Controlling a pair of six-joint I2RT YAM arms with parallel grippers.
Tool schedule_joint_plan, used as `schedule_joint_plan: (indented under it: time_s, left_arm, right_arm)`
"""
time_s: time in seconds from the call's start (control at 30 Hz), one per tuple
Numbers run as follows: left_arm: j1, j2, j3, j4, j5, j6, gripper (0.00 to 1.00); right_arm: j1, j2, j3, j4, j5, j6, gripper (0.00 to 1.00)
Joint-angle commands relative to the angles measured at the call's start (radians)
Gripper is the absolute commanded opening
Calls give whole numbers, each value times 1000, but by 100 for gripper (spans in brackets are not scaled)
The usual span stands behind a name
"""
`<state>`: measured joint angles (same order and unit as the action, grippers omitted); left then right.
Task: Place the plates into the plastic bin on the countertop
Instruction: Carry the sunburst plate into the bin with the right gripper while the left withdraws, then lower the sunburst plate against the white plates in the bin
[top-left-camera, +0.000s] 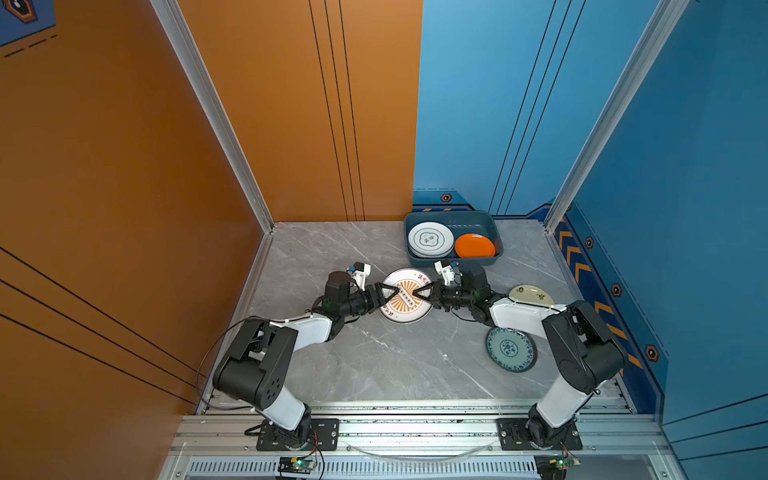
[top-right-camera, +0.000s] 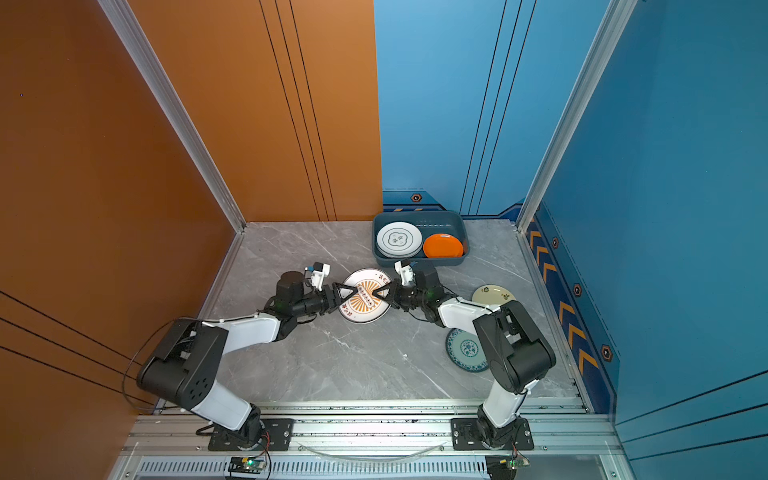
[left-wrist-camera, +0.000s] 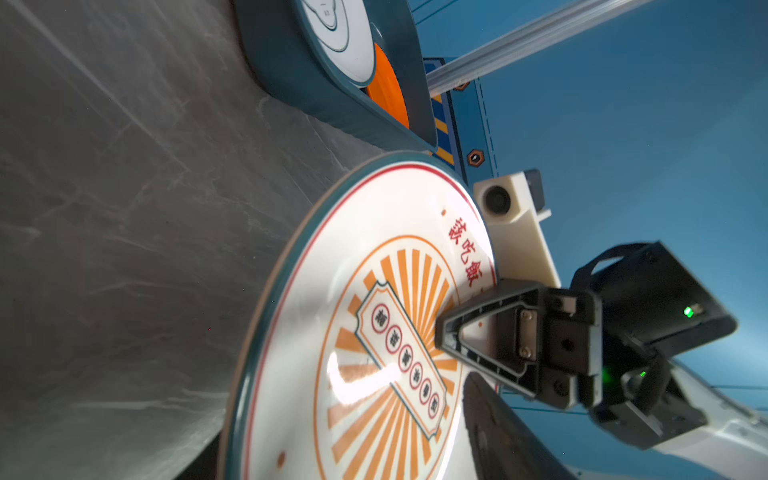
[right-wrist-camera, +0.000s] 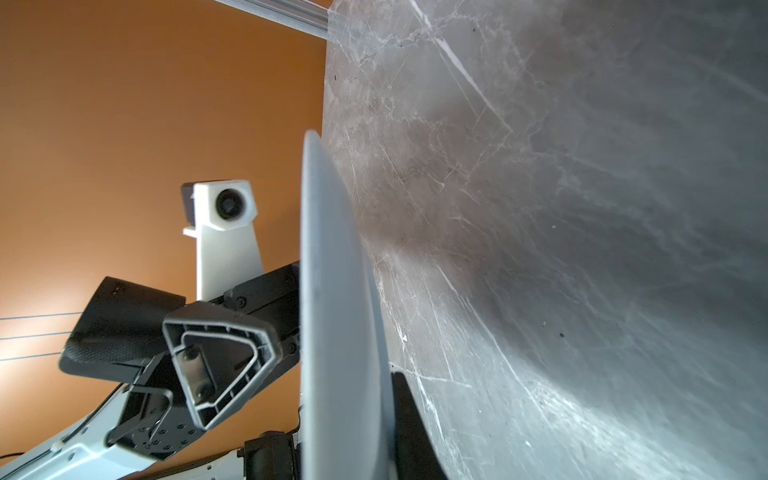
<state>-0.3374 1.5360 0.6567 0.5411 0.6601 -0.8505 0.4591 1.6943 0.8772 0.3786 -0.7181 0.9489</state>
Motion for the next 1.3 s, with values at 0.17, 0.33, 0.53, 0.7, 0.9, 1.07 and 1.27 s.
schedule_joint_plan:
  time_s: [0.17,0.33,0.53,0.7,0.9,1.07,1.27]
  left_arm:
    - [-9,-182,107,-406,-165,285,98]
    - [-7,-263,100,-492,-260,334,98]
    - [0,-317,86,-547,-300,361,98]
    - [18,-347,65,-567,-296,365,98]
    - [46,-359,6,-526,-358,323,98]
    - [50,-302,-69,-399,-418,281,98]
    - [9,-278,-139,-276,-439,259,98]
  right_arm:
    - [-123,-57,213,-388,101,-221,0]
    - [-208,14,400,-518,171,-284,0]
    - [-272,193,671,-644,278,-341,0]
    - [-312,373,873,-651,269,-287,0]
    - [-330,530,991,-567,220,-188,0]
    - [-340,621,1048,-518,188,-108,0]
    - [-347,711,1098,-478,157,-30,0]
